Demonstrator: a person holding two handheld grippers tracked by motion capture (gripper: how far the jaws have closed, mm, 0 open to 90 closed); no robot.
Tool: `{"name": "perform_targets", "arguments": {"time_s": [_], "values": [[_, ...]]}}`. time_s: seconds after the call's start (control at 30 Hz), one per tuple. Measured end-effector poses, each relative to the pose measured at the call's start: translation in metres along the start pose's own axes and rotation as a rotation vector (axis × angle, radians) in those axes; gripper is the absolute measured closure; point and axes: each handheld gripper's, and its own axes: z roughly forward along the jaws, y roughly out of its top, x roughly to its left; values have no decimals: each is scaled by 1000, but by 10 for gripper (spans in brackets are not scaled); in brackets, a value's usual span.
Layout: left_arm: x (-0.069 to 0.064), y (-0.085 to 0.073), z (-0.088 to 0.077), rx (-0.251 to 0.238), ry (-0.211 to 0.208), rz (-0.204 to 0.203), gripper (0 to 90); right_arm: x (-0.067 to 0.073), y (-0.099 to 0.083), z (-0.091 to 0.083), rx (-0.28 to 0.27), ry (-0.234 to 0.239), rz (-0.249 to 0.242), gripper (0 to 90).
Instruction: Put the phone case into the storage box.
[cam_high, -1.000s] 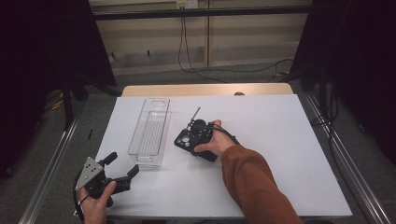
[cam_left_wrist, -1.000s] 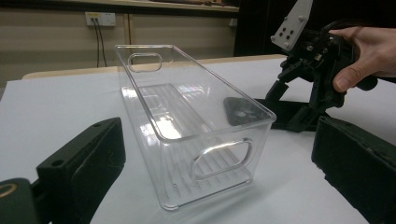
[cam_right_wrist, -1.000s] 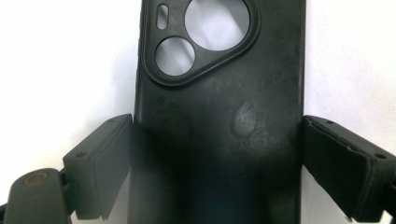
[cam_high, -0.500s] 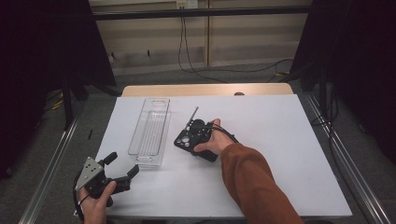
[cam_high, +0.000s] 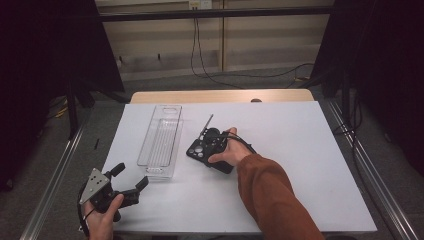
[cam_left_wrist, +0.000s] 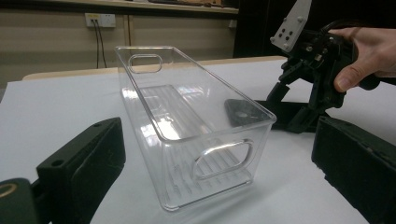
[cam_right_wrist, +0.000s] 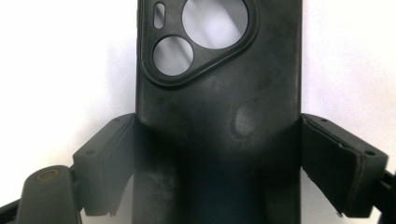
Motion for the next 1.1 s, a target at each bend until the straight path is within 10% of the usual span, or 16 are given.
{"name": "perform_targets", "arguments": {"time_s": [0.7, 1.1], "values": [[0, 0, -1, -2, 2, 2, 29, -2, -14, -24, -145, 15, 66, 151], [0, 0, 0, -6, 2, -2, 29, -5, -36, -37, -321, -5, 116, 150]]}}
